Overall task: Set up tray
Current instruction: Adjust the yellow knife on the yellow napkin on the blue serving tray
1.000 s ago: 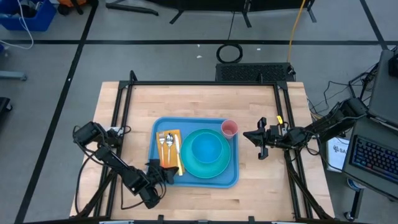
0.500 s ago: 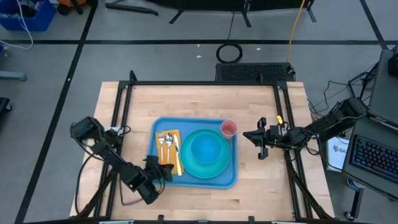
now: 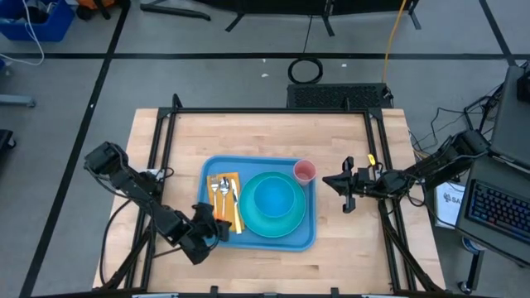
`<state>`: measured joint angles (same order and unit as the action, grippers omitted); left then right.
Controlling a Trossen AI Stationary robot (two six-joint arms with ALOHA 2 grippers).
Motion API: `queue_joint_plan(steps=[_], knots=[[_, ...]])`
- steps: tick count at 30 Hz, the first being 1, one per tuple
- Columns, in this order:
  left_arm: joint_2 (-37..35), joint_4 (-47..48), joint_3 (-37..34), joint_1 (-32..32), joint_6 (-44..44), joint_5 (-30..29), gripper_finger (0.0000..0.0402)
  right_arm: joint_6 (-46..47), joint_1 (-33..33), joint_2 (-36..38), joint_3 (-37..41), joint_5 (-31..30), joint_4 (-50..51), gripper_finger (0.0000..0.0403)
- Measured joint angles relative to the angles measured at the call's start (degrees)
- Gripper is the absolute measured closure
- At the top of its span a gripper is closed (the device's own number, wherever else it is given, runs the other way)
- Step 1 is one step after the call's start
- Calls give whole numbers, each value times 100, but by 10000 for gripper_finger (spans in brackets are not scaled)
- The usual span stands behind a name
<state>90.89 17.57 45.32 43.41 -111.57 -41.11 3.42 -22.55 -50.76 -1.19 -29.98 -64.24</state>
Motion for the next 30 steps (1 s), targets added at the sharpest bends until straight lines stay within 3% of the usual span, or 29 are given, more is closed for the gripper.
queue_joint_plan(steps=[5,10,15,18,21,30], knots=[[-9,15,2,-62,-402,229,325,0,0,3,1,0,-13,403],[-9,-18,2,-328,-819,1112,325,0,-1,3,1,0,-16,403],[-11,-332,7,-738,-356,2078,327,-1,-1,2,1,0,-16,403],[-11,-558,11,-893,9,2522,350,-1,0,2,1,0,-16,403],[-11,-703,11,-954,169,2624,391,0,0,2,0,0,-16,403],[-13,-906,17,-1184,389,3289,399,0,-1,2,1,0,-16,403]])
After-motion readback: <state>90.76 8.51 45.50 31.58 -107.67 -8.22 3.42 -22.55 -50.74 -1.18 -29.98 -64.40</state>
